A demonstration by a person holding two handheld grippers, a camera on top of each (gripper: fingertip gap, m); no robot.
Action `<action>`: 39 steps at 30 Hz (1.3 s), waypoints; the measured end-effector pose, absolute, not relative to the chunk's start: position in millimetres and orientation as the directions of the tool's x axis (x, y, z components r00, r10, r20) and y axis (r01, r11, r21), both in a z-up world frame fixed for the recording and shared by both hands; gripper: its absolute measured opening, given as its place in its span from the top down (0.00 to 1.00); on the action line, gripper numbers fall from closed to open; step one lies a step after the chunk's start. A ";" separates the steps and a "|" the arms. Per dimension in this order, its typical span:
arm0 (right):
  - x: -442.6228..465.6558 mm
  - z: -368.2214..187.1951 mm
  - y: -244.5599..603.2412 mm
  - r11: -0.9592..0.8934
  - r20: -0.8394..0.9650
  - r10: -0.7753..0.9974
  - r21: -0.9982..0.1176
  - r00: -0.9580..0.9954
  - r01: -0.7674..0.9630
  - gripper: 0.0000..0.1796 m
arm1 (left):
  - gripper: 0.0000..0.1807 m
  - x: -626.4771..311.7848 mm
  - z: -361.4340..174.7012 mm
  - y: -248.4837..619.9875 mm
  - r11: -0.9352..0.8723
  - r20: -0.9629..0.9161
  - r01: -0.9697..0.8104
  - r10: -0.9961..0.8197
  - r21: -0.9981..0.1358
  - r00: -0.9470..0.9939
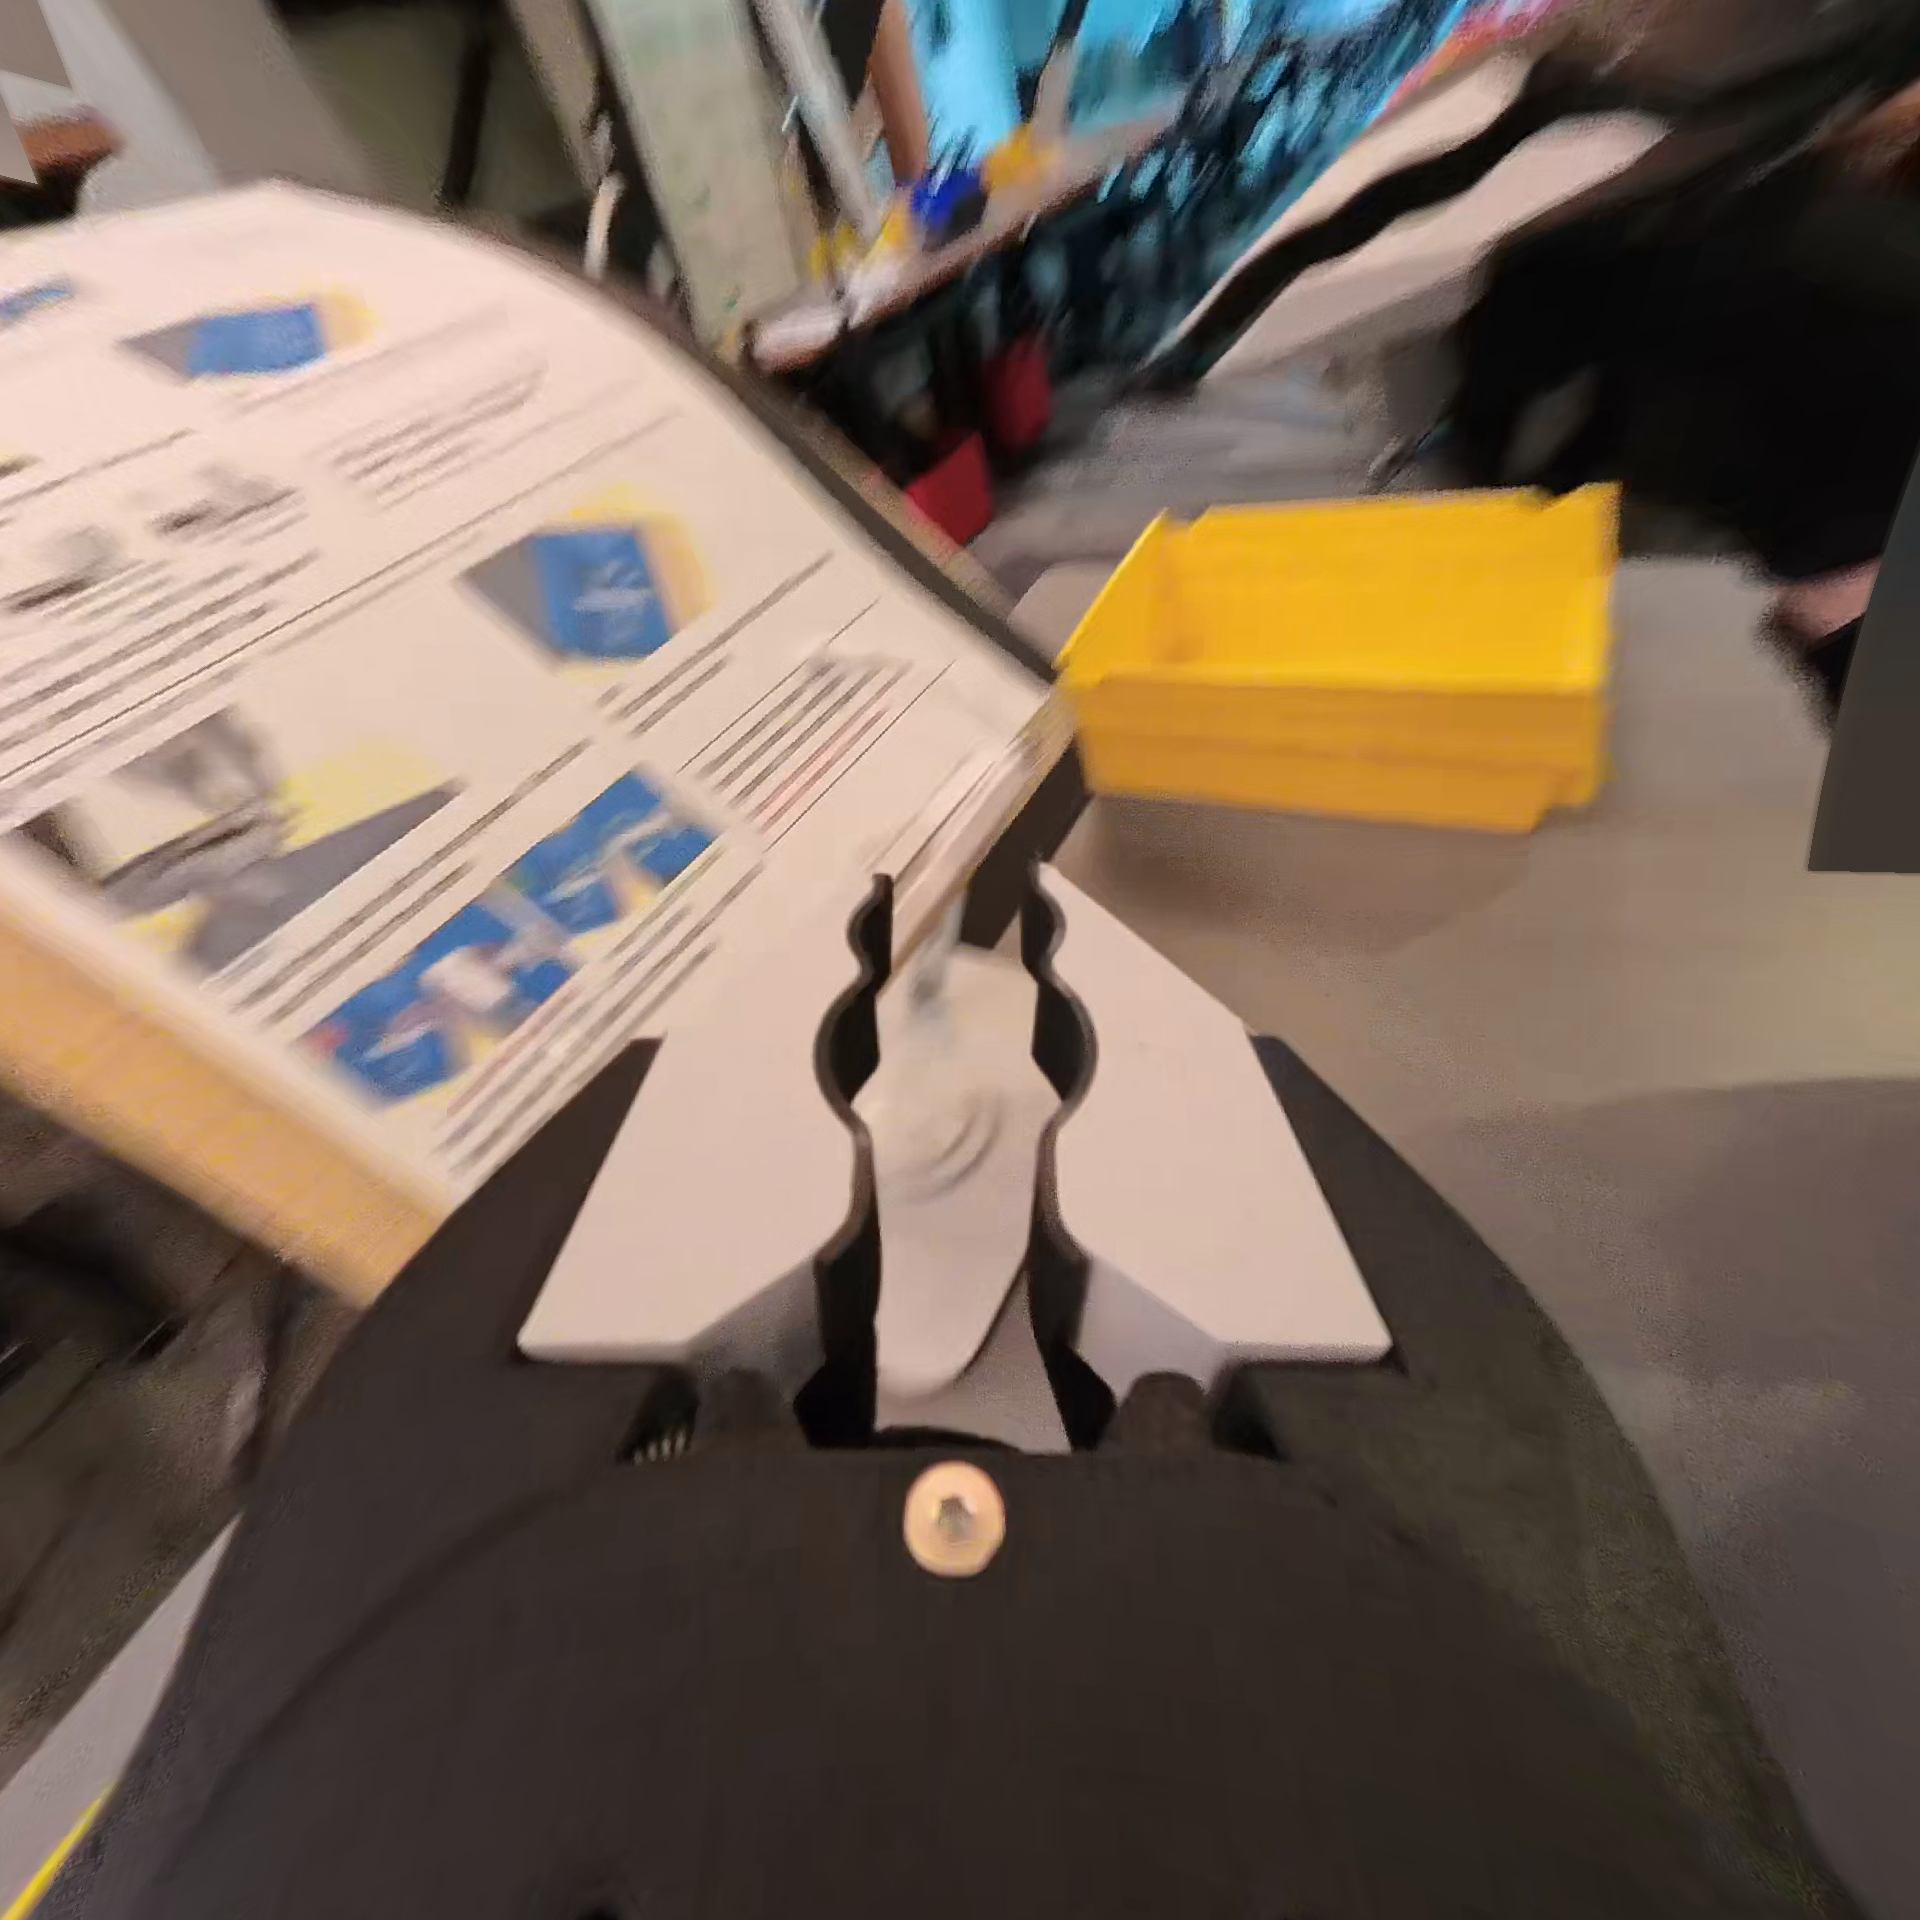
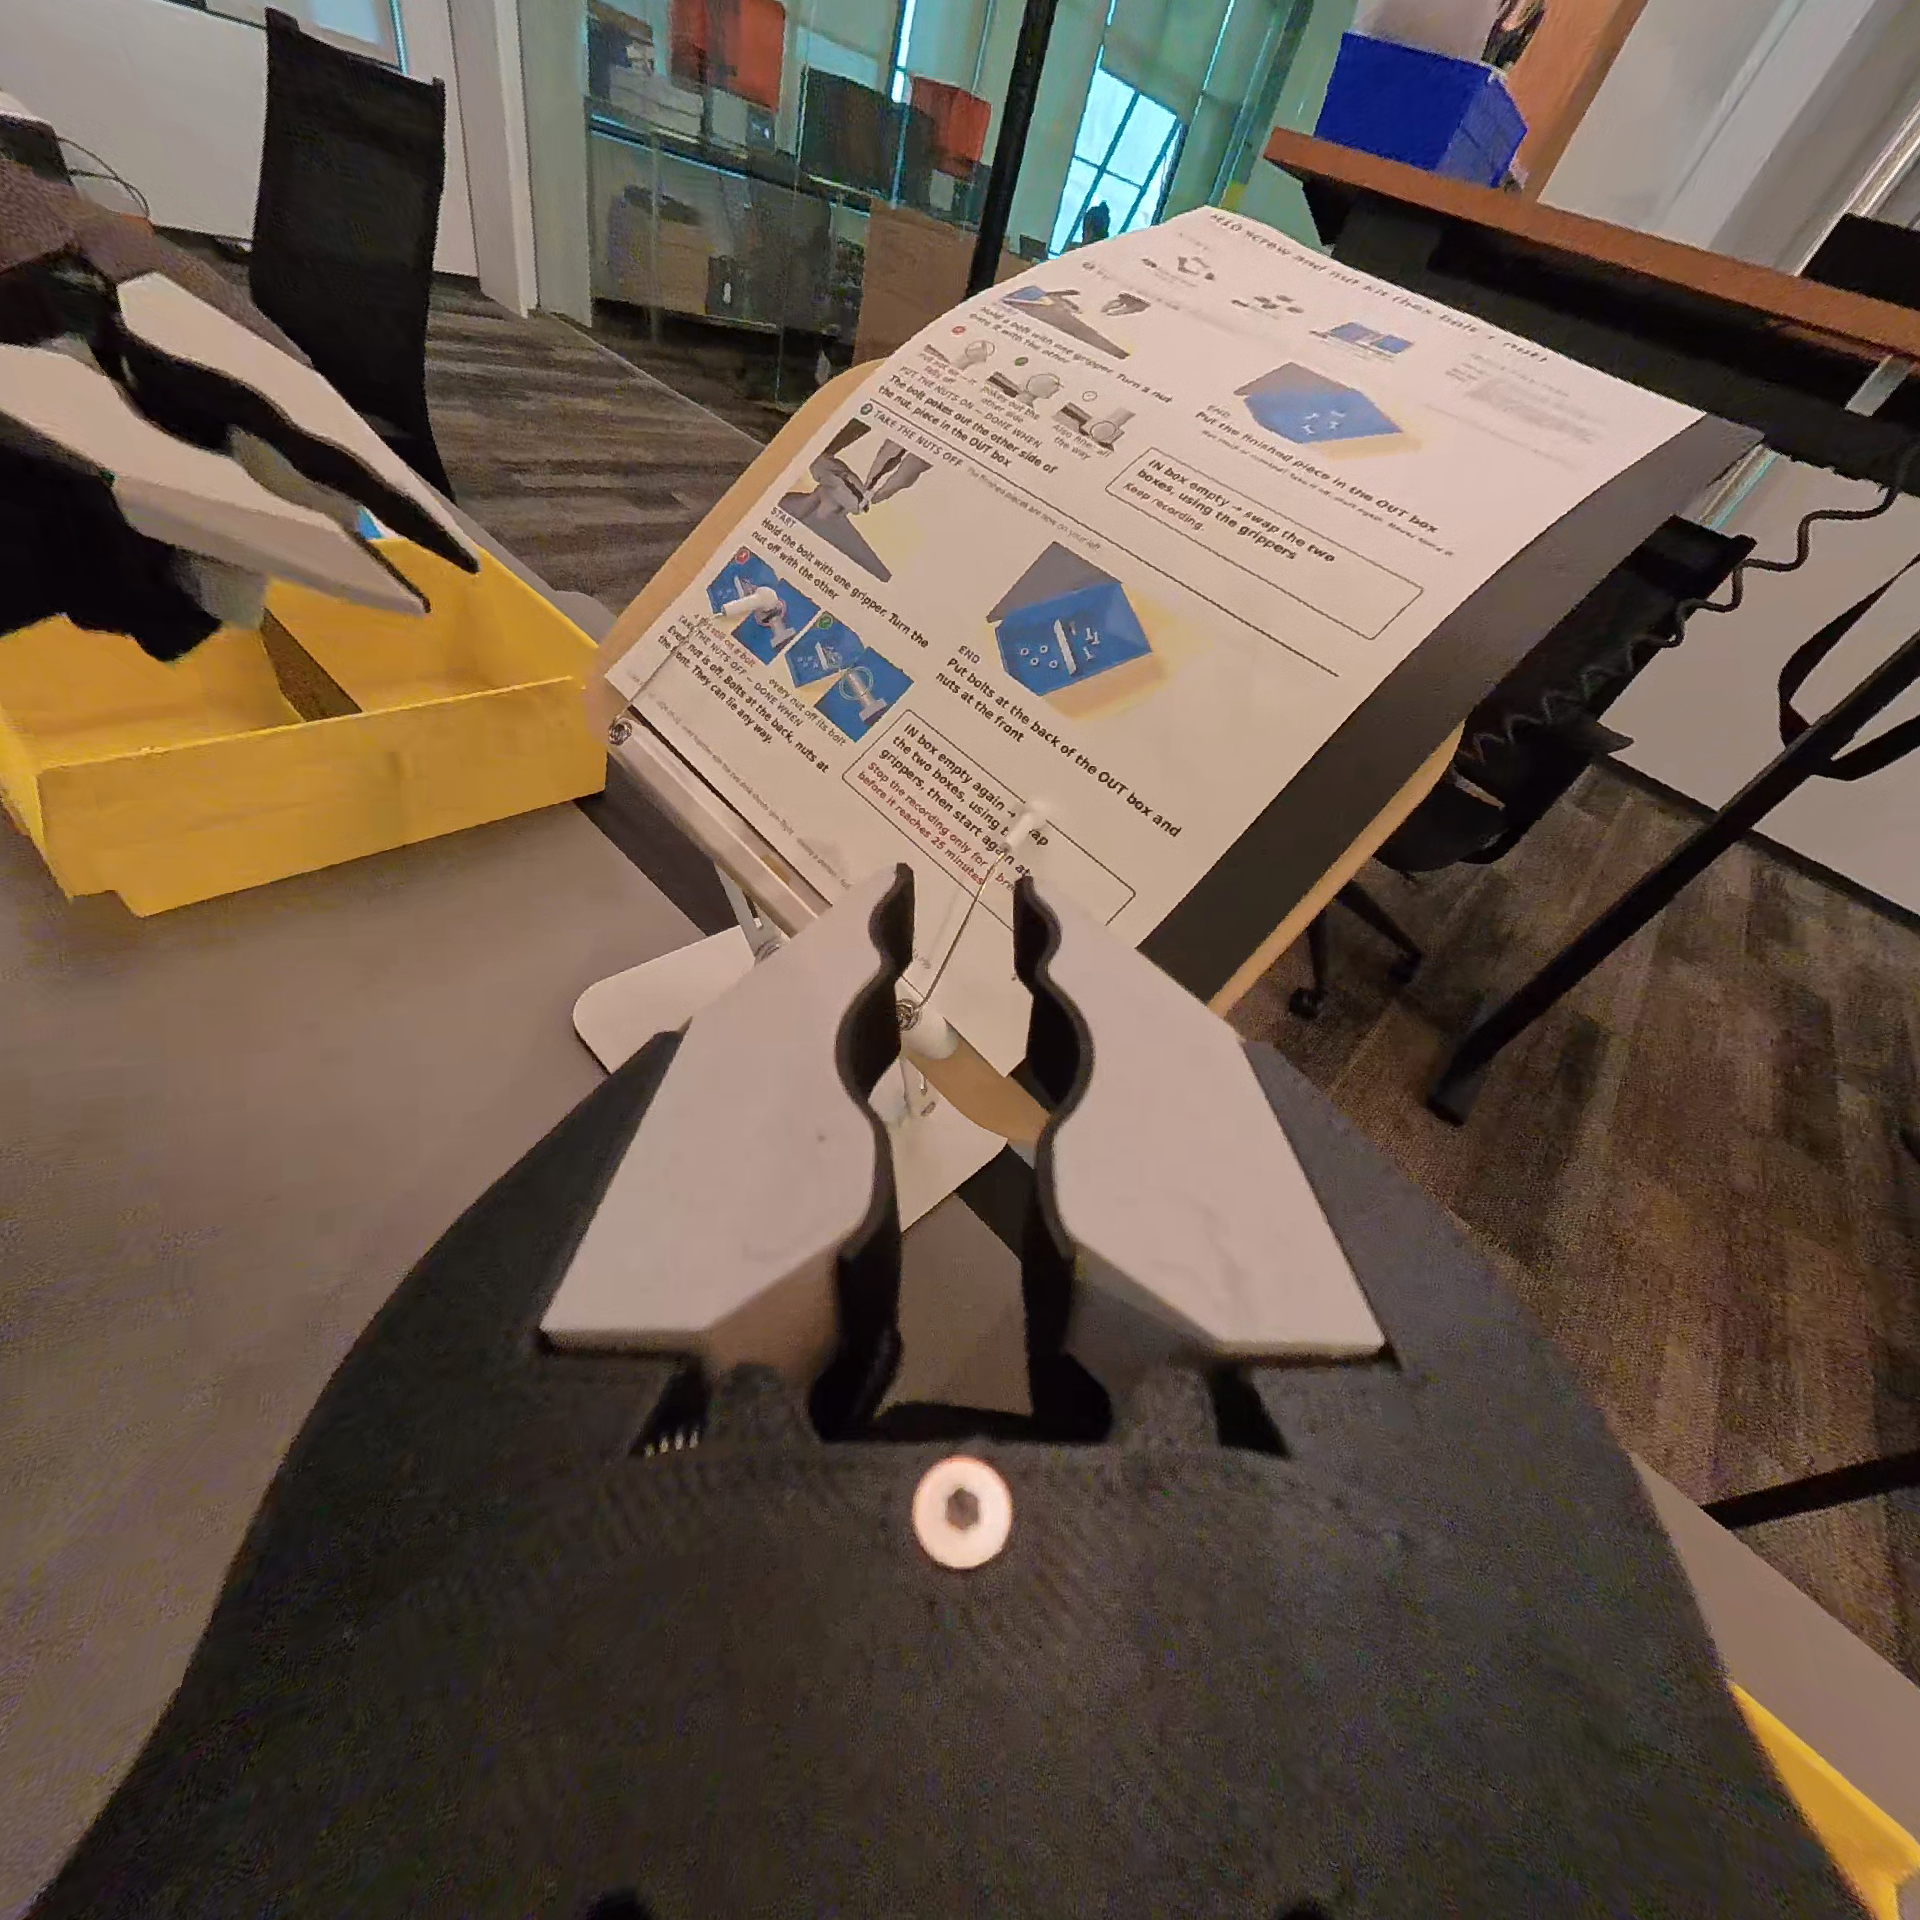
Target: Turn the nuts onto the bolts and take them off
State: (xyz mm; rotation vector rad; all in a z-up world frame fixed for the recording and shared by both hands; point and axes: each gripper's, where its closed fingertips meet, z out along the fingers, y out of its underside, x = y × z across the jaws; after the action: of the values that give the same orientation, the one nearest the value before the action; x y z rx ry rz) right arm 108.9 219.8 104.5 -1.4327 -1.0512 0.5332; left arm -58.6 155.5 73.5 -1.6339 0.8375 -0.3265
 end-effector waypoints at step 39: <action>109.9 69.3 239.2 0.105 0.290 0.841 -0.916 0.457 0.388 0.91 | 0.96 -371.5 -181.5 198.7 -0.985 0.214 0.066 0.030 -0.161 0.976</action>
State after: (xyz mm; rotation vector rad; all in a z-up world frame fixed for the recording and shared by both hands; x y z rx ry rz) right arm 109.9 239.2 69.3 -1.5005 -1.1313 0.4699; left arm -371.5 198.7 -181.5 -2.9559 -0.0725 -0.3162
